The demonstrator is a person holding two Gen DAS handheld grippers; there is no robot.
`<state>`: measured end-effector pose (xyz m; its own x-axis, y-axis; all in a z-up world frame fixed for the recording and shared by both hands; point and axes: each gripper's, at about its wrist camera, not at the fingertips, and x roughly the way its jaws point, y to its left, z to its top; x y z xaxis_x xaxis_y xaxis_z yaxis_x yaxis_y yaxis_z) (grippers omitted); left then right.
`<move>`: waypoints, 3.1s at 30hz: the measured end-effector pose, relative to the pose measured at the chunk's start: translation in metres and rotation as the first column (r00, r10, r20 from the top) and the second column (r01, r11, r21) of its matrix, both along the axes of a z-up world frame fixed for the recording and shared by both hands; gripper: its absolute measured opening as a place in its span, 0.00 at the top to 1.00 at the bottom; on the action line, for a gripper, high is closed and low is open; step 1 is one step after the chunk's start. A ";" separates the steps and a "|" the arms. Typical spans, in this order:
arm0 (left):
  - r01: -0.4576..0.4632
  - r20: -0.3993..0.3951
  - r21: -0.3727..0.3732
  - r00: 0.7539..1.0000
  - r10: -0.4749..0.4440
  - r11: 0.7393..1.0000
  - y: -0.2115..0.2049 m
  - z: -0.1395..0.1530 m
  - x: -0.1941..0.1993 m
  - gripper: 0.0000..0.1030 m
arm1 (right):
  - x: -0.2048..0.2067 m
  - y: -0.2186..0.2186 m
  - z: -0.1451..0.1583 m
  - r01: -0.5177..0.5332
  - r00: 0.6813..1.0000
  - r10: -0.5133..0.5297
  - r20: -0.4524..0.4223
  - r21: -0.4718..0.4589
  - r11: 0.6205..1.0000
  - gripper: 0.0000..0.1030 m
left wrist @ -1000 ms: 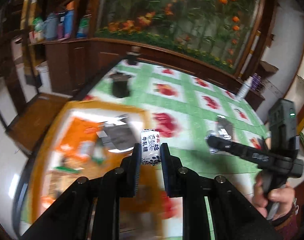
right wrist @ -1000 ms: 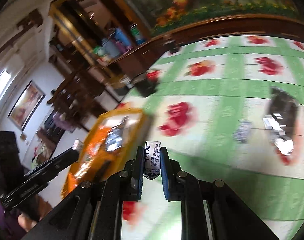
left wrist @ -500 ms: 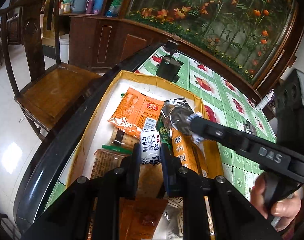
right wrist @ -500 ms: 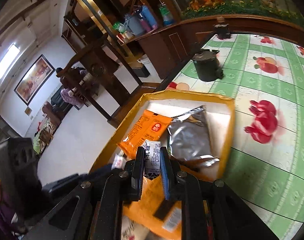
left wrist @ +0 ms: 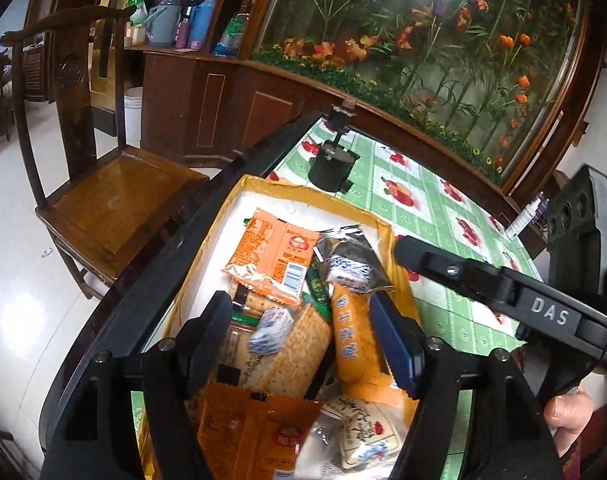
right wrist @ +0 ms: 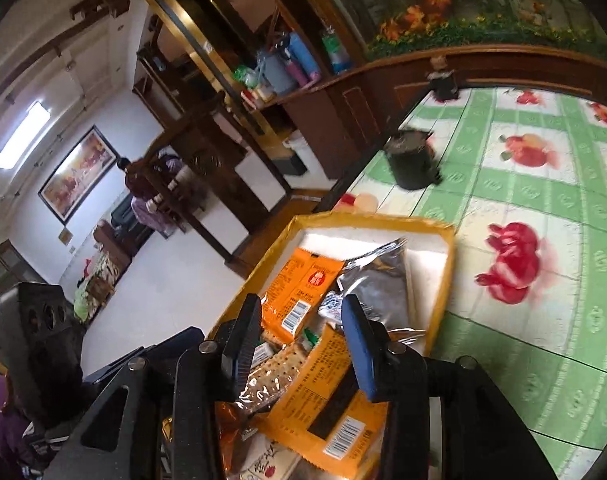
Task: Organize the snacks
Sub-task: 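Move the left tool to a patterned pack while the right tool moves to the silver foil bag, then grasp the black-and-white patterned pack with the left tool while the right tool grasps the silver foil bag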
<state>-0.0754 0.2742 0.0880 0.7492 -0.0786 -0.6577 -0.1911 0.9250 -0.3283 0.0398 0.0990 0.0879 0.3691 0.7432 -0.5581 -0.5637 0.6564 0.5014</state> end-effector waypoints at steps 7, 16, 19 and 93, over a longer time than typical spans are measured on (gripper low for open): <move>0.059 -0.011 0.025 0.998 -0.059 0.998 -0.032 0.008 0.004 0.32 | 0.004 -0.101 0.017 0.146 0.988 -0.147 0.056 0.014 0.989 0.56; 0.235 -0.066 0.012 0.970 -0.234 0.972 -0.129 0.007 0.045 0.32 | 0.042 -0.274 -0.014 0.586 0.808 -0.587 -0.041 -0.039 0.809 0.56; 0.287 -0.102 0.000 0.953 -0.286 0.958 -0.165 0.004 0.071 0.32 | 0.053 -0.301 -0.030 0.635 0.759 -0.627 -0.174 -0.011 0.772 0.56; 0.279 -0.185 0.369 0.957 -0.224 0.886 -0.257 -0.073 0.170 0.81 | 0.077 -0.273 -0.048 0.554 0.789 -0.614 -0.010 -0.421 0.718 0.35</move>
<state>0.0941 0.0175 0.0146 0.6411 0.0287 -0.7669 0.0489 0.9957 0.0781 0.1167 -0.1744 0.0400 0.5547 0.1246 -0.8227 0.0519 0.9816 0.1836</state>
